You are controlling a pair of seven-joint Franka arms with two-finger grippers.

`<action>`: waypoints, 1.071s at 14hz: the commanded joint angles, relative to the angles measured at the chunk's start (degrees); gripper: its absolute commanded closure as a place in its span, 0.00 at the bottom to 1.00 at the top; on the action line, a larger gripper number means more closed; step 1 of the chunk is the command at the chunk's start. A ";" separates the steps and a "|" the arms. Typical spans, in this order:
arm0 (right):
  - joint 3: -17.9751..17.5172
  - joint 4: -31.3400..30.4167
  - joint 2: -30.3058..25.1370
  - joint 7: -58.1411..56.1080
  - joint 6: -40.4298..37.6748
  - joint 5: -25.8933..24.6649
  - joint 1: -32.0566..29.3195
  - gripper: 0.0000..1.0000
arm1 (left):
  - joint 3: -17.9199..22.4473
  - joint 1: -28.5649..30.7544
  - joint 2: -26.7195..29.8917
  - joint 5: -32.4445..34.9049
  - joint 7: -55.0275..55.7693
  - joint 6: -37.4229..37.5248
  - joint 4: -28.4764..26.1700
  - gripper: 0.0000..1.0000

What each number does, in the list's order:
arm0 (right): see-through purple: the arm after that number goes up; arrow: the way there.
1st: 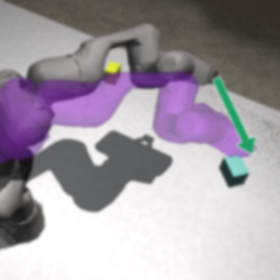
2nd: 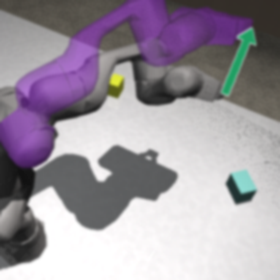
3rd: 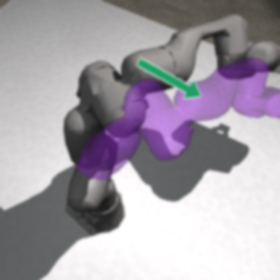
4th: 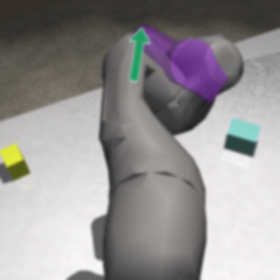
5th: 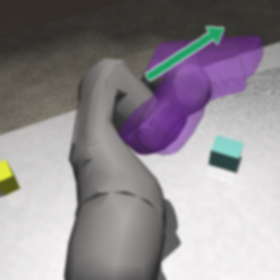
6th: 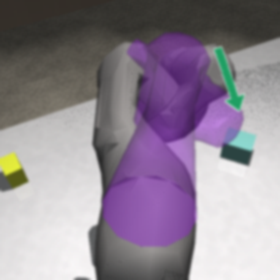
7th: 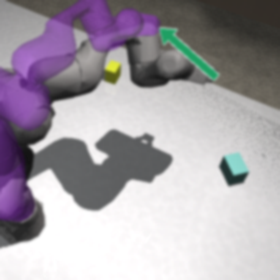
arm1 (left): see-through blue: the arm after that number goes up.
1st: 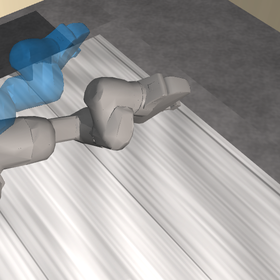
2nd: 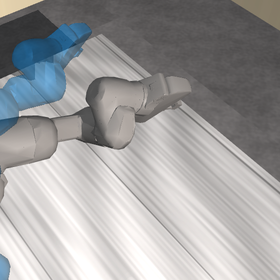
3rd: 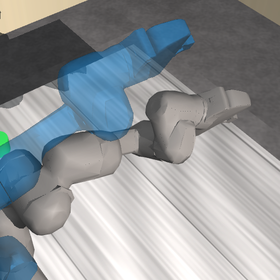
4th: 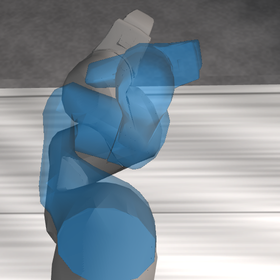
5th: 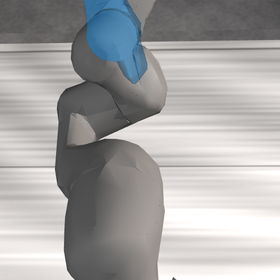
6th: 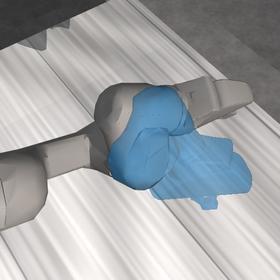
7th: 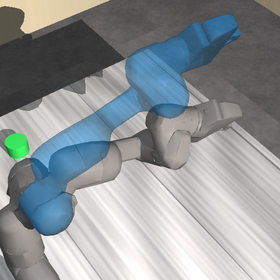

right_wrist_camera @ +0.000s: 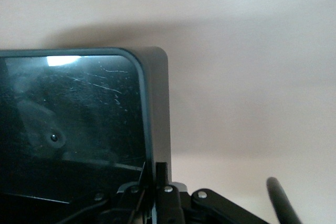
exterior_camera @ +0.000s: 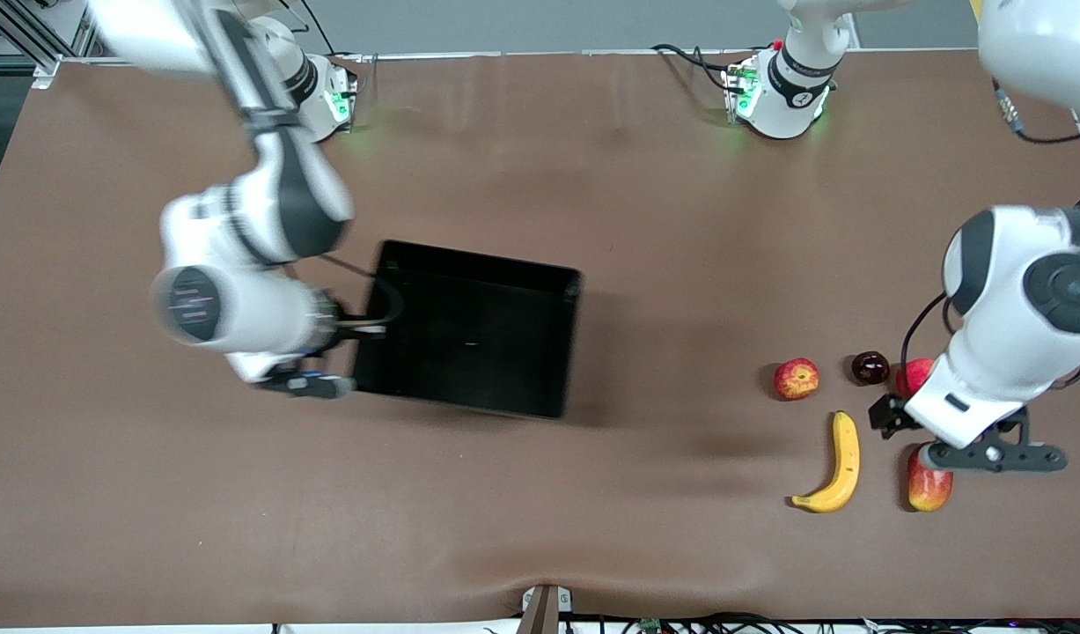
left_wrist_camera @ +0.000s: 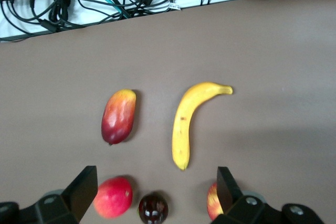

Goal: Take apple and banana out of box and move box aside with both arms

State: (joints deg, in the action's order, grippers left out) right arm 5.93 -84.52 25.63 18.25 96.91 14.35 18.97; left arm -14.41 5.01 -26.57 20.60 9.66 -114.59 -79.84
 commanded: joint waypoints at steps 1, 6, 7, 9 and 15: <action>-1.36 -5.55 -4.00 -8.90 -0.06 0.07 -8.75 1.00 | -1.58 0.08 6.07 -3.62 -0.61 6.98 -1.64 0.00; -1.27 -7.59 -3.39 -33.23 0.82 -1.42 -26.50 1.00 | -1.50 -0.96 14.95 -9.69 -0.87 13.85 -2.60 0.00; -1.36 -7.68 -2.52 -38.41 1.61 -2.21 -29.49 1.00 | -0.89 -1.75 16.62 -10.74 -0.87 14.30 -3.91 0.00; -1.27 -7.77 -0.33 -43.20 3.11 -2.75 -33.99 1.00 | 1.04 -2.20 20.92 -12.94 -2.27 14.48 -8.03 0.00; -1.45 -14.08 4.95 -46.73 16.18 -3.63 -38.13 1.00 | 8.61 -5.98 27.00 -17.17 -5.97 18.17 -12.53 0.00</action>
State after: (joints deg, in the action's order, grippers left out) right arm 5.97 -96.09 30.80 -27.89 110.05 11.00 -18.38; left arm -7.28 0.39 -2.71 4.48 4.15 -96.68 -89.13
